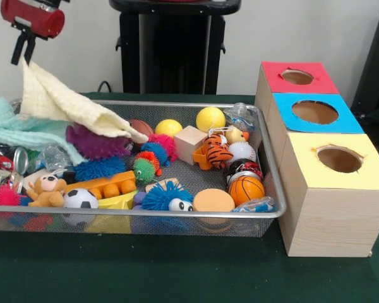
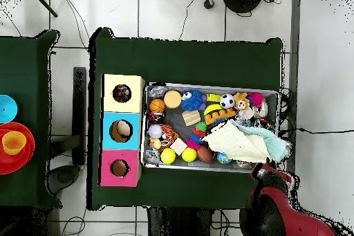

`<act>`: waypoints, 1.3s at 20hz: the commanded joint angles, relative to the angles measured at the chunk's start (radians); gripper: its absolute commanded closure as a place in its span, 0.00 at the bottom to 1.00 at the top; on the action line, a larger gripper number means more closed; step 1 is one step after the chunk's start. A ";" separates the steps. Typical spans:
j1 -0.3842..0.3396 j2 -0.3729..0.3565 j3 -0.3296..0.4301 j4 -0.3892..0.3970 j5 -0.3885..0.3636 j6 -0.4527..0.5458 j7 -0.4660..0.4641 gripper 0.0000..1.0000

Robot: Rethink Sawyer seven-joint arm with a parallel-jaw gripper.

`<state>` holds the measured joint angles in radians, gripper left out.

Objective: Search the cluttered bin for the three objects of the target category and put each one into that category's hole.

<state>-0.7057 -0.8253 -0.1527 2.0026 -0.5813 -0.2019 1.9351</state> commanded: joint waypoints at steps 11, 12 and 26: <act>0.055 0.076 0.096 0.058 -0.008 -0.039 0.137 0.00; 0.073 0.095 0.080 0.057 0.005 -0.059 0.145 0.00; 0.159 0.254 0.046 0.008 0.075 -0.223 0.176 0.00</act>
<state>-0.5582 -0.6577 -0.1394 2.0219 -0.5535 -0.3204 1.9351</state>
